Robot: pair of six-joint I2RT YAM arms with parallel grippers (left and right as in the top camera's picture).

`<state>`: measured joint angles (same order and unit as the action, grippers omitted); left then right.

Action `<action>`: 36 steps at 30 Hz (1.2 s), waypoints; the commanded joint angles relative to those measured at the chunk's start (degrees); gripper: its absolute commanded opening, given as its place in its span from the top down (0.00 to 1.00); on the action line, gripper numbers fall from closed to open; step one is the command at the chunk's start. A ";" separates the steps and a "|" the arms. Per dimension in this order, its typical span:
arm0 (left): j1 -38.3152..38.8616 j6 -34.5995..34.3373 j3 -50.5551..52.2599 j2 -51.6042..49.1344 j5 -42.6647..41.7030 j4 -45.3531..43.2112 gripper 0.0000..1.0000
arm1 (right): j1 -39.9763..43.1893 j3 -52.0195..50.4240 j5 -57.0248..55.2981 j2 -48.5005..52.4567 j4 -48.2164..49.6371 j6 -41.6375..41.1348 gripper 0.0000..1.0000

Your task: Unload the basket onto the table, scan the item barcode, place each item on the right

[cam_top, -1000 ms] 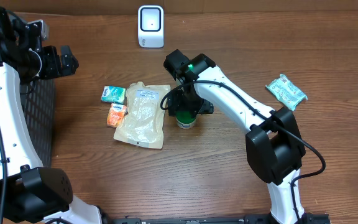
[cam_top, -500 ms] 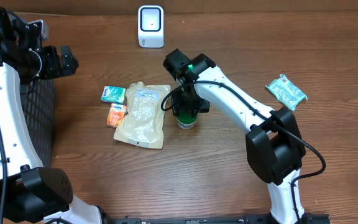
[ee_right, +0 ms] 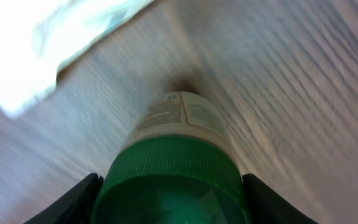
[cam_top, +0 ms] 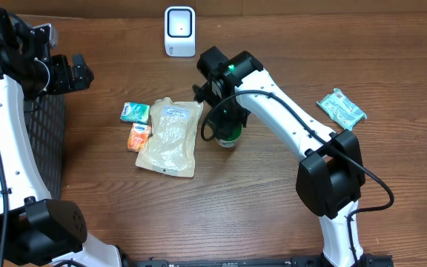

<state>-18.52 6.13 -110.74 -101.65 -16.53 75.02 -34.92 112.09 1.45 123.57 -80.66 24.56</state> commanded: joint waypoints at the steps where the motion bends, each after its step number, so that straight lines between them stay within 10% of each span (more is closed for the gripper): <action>1: -0.15 -0.48 -0.96 1.68 -0.46 -0.11 0.00 | 0.11 1.49 0.13 -0.11 -0.72 22.14 0.42; 13: -0.15 -0.48 -0.96 1.68 -0.44 -0.11 0.00 | 0.28 -1.97 5.62 -0.09 3.54 33.00 0.40; 30: -0.15 -0.48 -0.96 1.68 -0.46 -0.11 0.00 | 6.62 -5.97 8.37 -0.09 12.72 -10.78 0.34; 36: -0.15 -0.48 -0.96 1.68 -0.46 -0.11 0.00 | 8.11 -5.97 11.10 -0.09 12.66 -13.00 0.33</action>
<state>-18.52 6.13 -110.74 -101.65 -16.53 75.02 -26.57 106.15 9.98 123.66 -68.16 15.88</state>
